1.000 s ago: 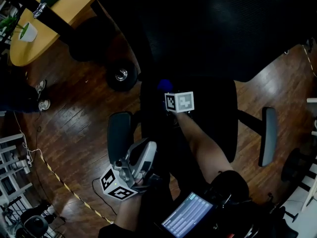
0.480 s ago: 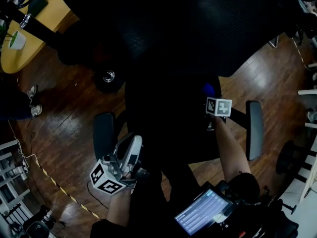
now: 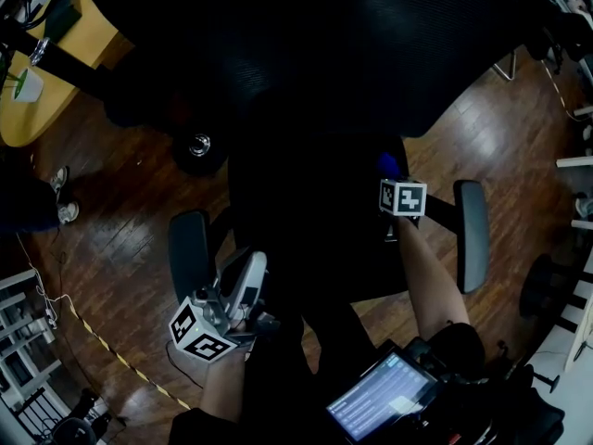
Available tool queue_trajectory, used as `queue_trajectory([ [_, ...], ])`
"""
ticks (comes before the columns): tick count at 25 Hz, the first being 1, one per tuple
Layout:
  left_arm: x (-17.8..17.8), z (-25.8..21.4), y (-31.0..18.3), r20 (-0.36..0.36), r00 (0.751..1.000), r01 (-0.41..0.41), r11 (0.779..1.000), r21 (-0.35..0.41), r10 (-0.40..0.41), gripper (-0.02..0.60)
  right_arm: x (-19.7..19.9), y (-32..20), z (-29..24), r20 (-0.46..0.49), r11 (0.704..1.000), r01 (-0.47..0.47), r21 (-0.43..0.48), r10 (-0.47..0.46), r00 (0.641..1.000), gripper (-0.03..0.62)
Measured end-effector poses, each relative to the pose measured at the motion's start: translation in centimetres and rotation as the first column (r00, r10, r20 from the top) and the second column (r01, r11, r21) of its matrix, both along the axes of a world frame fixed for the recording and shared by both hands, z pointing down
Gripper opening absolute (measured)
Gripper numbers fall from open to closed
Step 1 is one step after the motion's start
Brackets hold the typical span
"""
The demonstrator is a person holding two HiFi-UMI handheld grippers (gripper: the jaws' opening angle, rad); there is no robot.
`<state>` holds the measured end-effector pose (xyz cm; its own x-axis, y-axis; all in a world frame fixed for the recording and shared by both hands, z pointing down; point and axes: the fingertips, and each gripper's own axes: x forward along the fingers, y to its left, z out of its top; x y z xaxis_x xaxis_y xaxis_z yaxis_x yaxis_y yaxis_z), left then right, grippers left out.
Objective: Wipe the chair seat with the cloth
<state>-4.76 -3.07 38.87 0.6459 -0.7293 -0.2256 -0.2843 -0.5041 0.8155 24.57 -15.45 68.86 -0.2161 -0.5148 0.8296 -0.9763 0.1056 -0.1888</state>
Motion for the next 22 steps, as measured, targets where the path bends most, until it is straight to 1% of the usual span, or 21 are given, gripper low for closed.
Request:
queue_trajectory([
  [2,-0.2,-0.1,0.0,-0.007,1.000,0.006,1.000,0.001,-0.006,-0.009,-2.8,0.3,-0.2,-0.013,0.998,0.067,0.006,-0.067,0.998,0.044],
  [5,-1.0,-0.3,0.1,-0.012,1.000,0.022,1.000,0.007,-0.022,-0.009,-10.0,1.1,0.2,0.036,0.981,0.196,0.010,-0.196,0.980,0.044],
  [8,-1.9,-0.4,0.3,-0.009,0.999,0.041,0.999,0.009,-0.041,-0.009,-18.6,2.0,0.1,0.104,0.951,0.309,0.025,-0.310,0.945,0.044],
  [10,-2.4,-0.5,0.5,-0.010,0.999,0.051,0.999,0.012,-0.051,-0.009,-24.0,2.9,-0.3,0.155,0.931,0.364,0.038,-0.365,0.918,0.044],
  [12,-2.8,-0.6,0.8,-0.014,0.998,0.061,0.998,0.015,-0.061,-0.009,-28.7,4.1,-0.6,0.212,0.913,0.405,0.047,-0.405,0.889,0.044],
  [14,-3.2,-0.4,1.2,-0.017,0.997,0.074,0.997,0.008,-0.073,-0.009,-32.4,5.6,-0.8,0.256,0.891,0.451,0.044,-0.446,0.857,0.044],
  [15,-3.3,-0.2,1.3,-0.018,0.997,0.079,0.997,0.004,-0.079,-0.009,-33.6,6.4,-0.6,0.265,0.880,0.473,0.038,-0.466,0.844,0.044],
  [17,-3.5,-0.1,1.4,-0.019,0.996,0.085,0.996,0.002,-0.084,-0.009,-34.9,7.3,0.1,0.262,0.868,0.495,0.035,-0.486,0.834,0.044],
  [20,-3.9,-0.1,1.5,-0.023,0.996,0.085,0.996,0.008,-0.085,-0.009,-34.9,6.9,-0.2,0.276,0.874,0.481,0.067,-0.480,0.833,0.044],
  [22,-4.0,0.0,1.4,-0.022,0.996,0.082,0.997,0.008,-0.082,-0.009,-33.9,6.5,-0.1,0.265,0.884,0.464,0.062,-0.462,0.846,0.044],
])
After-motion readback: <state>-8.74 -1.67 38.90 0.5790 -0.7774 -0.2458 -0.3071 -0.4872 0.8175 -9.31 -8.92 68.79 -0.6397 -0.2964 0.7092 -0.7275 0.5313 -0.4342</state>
